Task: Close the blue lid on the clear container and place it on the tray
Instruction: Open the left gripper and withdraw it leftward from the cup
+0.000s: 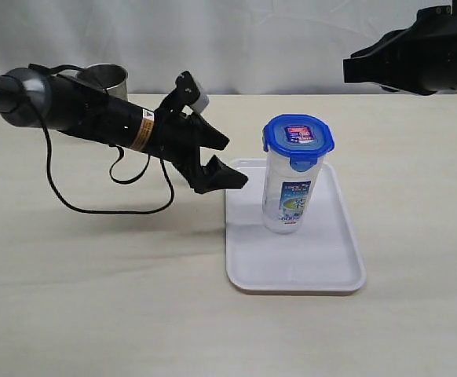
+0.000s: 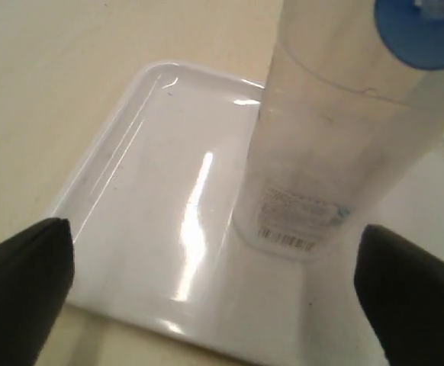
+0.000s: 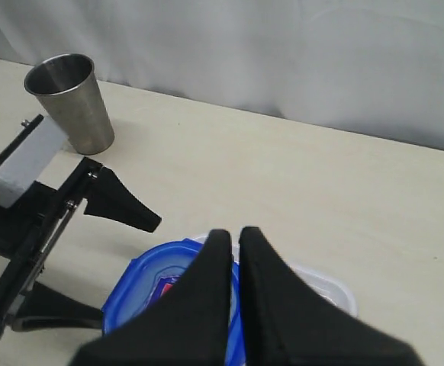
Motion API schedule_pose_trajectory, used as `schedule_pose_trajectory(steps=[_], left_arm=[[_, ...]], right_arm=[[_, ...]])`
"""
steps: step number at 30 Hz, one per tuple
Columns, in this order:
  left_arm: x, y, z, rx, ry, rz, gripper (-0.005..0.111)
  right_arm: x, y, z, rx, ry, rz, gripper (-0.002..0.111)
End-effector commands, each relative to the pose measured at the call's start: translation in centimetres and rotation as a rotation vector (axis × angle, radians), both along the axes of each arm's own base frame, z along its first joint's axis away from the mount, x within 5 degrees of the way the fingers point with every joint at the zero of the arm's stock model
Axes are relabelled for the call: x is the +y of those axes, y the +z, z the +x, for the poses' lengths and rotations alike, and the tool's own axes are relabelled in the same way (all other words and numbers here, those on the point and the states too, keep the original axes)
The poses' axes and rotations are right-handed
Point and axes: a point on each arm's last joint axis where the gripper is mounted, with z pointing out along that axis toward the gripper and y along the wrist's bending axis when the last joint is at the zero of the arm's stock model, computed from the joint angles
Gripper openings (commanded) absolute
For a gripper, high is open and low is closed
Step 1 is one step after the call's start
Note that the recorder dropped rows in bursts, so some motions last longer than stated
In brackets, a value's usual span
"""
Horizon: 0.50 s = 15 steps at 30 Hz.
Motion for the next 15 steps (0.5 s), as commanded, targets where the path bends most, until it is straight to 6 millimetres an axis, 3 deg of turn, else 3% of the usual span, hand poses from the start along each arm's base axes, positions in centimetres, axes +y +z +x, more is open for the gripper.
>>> schedule_pose_trajectory(steps=[1,4,5,11,15], left_arm=[[3.3,2.3,0.6,-0.039,0.123,0.022,0.061],[6.5,5.1,0.5,-0.007,0.232,-0.016,0.011],[7.5,6.4,0.3,0.000,0.275,-0.034,0.000],[12.2,14.0,-1.5,-0.065,0.555,-0.101,0.000],[14.7,18.1,-4.5,-0.192,0.813,-0.089,0.000]], right_arm=[[-0.2,0.7,-0.3,-0.027,0.014,-0.025,0.004],[-0.4,1.8,-1.0,-0.069,0.013,-0.022,0.004],[-0.5,2.2,-1.4,-0.088,0.009,-0.019,0.004],[-1.6,3.4,-4.5,-0.196,-0.069,0.007,0.004],[-2.4,3.7,-7.5,-0.261,-0.093,0.016,0.004]])
